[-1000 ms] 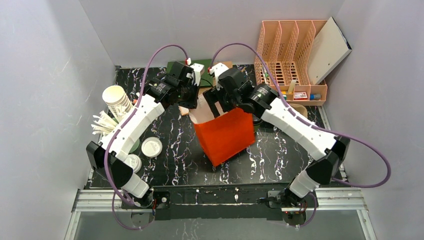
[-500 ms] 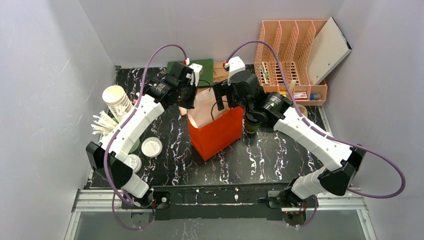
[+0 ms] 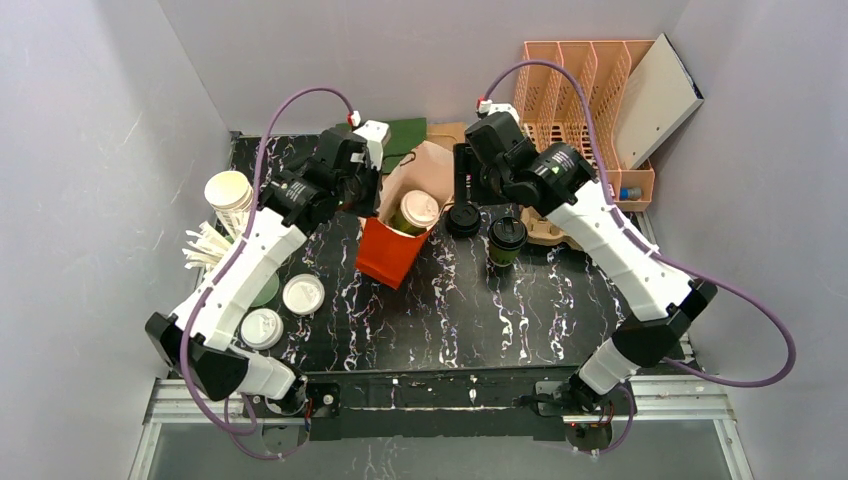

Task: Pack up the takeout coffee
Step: Place the coffee cup on the cup tray.

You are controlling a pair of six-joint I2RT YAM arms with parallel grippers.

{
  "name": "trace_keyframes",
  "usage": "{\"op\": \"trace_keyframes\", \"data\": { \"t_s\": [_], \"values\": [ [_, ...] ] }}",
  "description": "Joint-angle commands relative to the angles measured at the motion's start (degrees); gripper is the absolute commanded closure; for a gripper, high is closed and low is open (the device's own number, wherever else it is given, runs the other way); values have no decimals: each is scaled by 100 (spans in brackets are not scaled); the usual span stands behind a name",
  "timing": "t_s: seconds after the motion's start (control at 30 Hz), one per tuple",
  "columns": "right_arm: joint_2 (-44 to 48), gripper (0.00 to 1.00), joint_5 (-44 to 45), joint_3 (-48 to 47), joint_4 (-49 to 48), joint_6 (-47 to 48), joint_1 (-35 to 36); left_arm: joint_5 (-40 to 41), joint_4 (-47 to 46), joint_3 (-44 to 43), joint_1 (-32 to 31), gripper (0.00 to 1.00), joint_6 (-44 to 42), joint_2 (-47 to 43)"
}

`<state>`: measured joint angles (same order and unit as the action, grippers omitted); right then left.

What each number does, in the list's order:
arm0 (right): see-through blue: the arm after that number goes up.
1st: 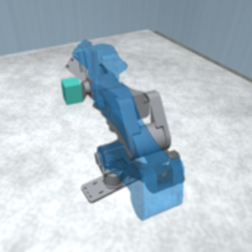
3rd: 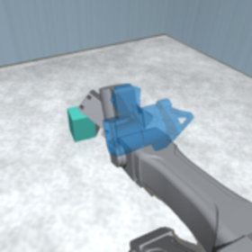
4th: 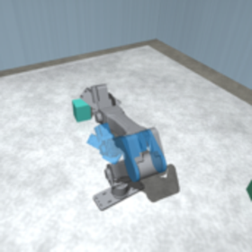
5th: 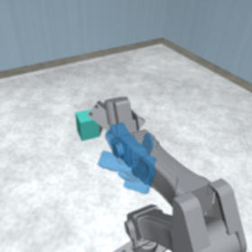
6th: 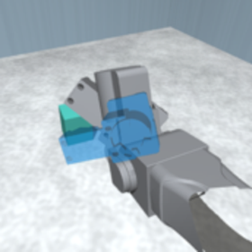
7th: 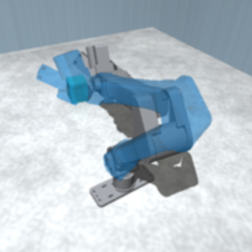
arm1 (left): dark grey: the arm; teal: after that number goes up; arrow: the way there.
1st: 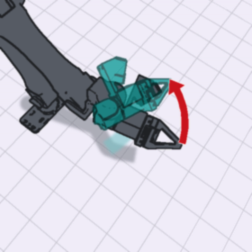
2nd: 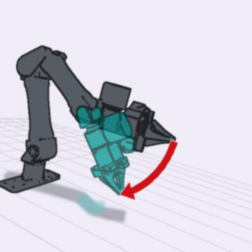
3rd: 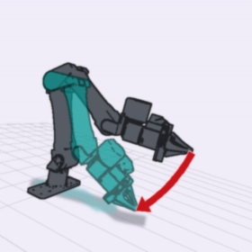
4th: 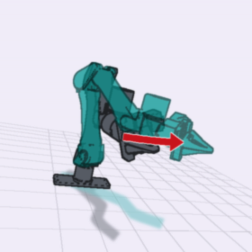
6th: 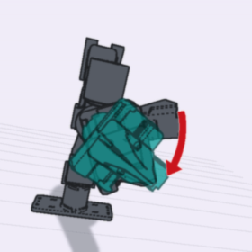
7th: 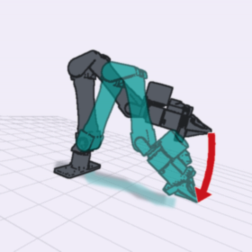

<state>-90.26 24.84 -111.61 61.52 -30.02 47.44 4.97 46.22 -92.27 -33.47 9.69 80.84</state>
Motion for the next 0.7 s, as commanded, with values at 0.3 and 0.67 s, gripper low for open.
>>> {"op": "trace_keyframes", "data": {
  "t_s": [0.3, 0.67],
  "values": [
    [-132, 35, -1745, 77, 206, -546, -1219, -283, -617, 858, -19, 99, 221, -850],
    [-541, 38, -2448, -343, 308, -180, -1231, -329, -564, 765, -19, 48, 744, -904]
  ]
}}
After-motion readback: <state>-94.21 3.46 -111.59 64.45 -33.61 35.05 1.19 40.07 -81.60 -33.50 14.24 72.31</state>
